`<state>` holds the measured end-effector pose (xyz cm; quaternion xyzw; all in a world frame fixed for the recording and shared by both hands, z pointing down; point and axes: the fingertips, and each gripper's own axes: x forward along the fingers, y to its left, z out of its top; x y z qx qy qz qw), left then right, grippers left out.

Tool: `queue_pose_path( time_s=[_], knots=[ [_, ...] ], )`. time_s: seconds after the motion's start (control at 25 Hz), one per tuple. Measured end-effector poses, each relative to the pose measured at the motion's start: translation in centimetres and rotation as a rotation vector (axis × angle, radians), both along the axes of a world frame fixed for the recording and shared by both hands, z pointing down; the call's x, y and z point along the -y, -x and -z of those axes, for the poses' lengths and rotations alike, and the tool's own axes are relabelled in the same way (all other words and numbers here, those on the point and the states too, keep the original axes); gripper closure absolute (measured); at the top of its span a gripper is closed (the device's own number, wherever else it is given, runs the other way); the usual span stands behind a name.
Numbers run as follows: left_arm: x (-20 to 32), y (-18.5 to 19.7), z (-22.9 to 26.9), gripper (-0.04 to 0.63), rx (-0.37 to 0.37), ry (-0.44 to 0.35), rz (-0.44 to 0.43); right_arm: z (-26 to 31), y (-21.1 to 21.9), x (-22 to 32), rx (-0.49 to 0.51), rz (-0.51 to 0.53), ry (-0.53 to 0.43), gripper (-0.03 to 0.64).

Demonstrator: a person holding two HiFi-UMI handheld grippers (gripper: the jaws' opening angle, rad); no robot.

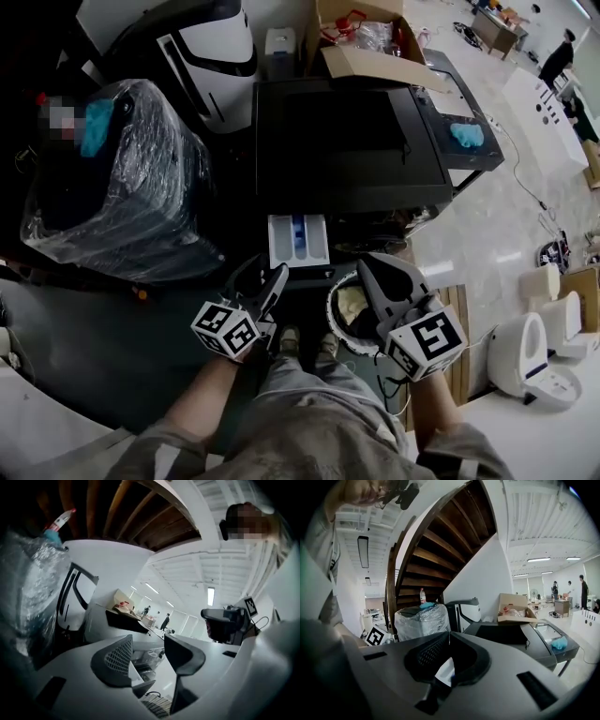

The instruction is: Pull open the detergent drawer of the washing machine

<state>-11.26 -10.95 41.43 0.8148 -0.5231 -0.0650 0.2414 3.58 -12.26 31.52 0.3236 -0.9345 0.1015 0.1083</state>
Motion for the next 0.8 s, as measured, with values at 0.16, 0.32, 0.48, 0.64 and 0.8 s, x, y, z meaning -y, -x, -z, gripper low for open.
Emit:
queue_pose_path(
  time_s=[0.16, 0.32, 0.48, 0.64, 0.8],
  knots=[
    [0.6, -0.2, 4.3, 0.419, 0.134, -0.093, -0.021, 2.8, 0.0, 0.0, 0.016, 0.004, -0.057, 0.584],
    [0.9, -0.6, 8.6, 0.434, 0.121, -0.154, -0.054, 5.1, -0.1, -0.1, 0.025, 0.002, -0.1, 0.584],
    [0.9, -1.0, 12.7, 0.507, 0.155, -0.213, -0.072, 7.9, -0.1, -0.1, 0.027, -0.005, -0.184, 0.584],
    [0.8, -1.4, 16.1, 0.523, 0.174, -0.259, -0.102, 10.5, -0.2, -0.3, 0.046, 0.0, -0.238, 0.584],
    [0.7, -1.0, 19.0, 0.563, 0.241, -0.312, -0.1, 12.9, -0.2, -0.4, 0.075, 0.009, -0.296, 0.584]
  ],
)
